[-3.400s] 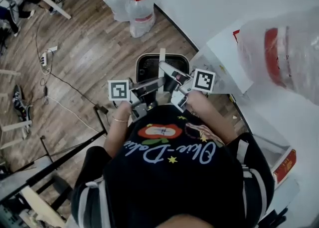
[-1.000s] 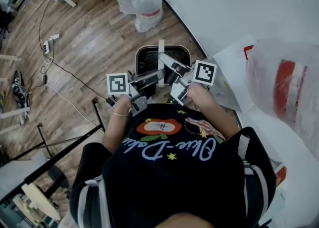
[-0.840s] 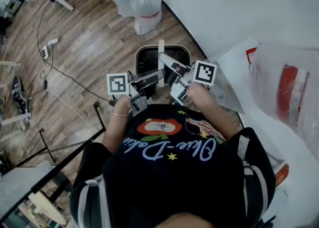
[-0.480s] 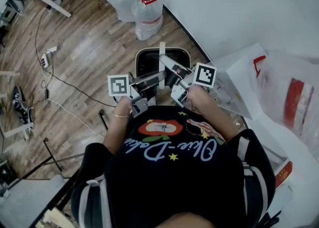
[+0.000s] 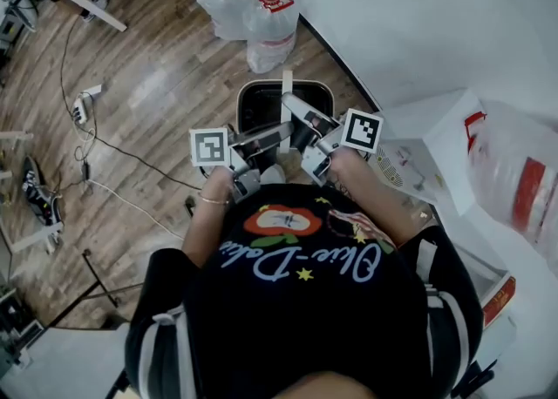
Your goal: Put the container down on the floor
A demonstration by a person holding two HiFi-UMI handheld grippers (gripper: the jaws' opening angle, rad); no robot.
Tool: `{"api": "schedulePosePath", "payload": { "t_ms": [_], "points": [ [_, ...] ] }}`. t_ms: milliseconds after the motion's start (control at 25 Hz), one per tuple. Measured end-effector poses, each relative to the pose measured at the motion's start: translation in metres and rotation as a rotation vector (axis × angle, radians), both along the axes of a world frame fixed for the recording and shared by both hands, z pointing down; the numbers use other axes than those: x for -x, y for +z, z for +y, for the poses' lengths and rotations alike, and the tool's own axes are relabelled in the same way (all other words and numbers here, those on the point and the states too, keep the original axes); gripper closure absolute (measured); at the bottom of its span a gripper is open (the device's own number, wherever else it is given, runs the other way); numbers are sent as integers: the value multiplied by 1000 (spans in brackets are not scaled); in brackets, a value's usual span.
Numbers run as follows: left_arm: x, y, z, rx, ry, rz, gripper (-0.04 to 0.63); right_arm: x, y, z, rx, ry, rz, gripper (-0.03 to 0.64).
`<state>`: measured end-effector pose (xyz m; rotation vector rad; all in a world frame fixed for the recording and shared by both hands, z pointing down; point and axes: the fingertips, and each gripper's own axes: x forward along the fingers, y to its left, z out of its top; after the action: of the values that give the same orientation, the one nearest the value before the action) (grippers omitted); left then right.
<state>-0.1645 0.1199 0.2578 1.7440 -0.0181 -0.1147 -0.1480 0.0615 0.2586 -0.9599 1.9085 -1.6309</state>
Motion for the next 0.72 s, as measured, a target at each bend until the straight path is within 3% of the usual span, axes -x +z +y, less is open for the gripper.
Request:
{"api": "schedulePosePath", "payload": {
  "t_ms": [280,720],
  "points": [
    [5,6,-2,-5,38,-36,534,2,3,-2,-3,42,-26,558],
    [2,9,-5,10,96,-17,535,-4,7,-3,-2,95,3,560]
  ]
}}
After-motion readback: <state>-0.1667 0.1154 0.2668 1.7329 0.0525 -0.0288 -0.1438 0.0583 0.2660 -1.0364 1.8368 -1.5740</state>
